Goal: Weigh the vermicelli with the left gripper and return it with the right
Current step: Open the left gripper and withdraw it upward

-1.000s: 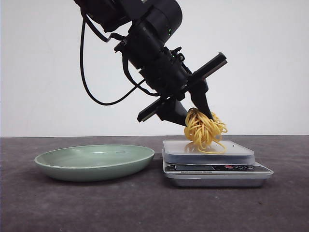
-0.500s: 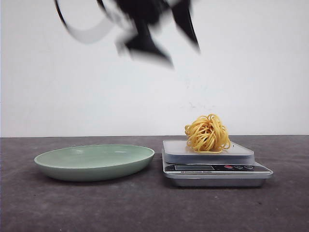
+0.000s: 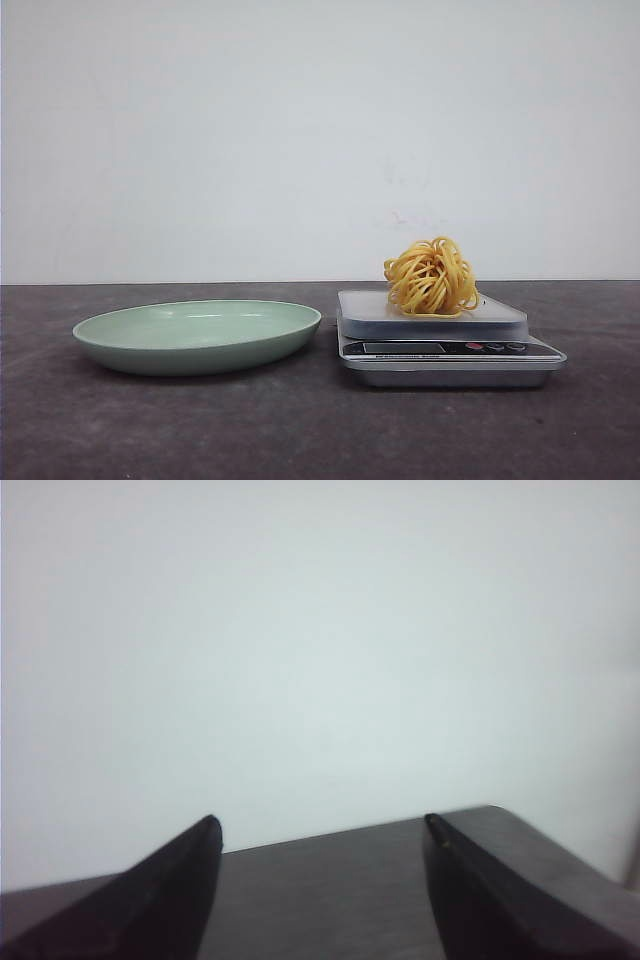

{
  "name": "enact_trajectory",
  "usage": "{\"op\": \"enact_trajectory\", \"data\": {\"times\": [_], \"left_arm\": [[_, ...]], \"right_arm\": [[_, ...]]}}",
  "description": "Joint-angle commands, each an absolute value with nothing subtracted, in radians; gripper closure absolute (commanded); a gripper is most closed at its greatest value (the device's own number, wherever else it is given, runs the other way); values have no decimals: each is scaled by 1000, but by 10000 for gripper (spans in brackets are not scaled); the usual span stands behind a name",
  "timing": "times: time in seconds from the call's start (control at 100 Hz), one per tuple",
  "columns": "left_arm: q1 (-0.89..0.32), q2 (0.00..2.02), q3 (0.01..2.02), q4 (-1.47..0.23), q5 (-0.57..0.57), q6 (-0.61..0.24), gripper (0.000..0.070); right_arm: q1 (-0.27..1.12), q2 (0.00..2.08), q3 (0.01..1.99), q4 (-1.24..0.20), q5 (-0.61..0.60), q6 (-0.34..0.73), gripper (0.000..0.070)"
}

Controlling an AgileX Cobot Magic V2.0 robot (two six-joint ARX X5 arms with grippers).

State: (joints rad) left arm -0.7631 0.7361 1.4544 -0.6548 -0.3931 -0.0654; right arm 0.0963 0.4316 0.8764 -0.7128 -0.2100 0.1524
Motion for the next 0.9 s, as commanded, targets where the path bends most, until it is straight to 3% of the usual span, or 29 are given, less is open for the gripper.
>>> {"op": "enact_trajectory", "data": {"times": [0.0,0.24,0.35,0.72,0.89], "left_arm": [[-771,694,1466,-770,-435,-51,309],[-770,530,1451,-1139,-528,-185,321],[-770,463,1403,-1221,-527,-264,376],[-727,221,1007,-1140,-397,-456,394],[-704,149,851,-1038,-368,-488,394]], "right_arm": [[96,435,898,-692,-213,138,95],[102,436,898,-692,-213,126,95],[103,437,898,-679,-212,122,95],[118,496,898,-624,-262,123,95],[157,583,898,-579,-263,125,95]]}}
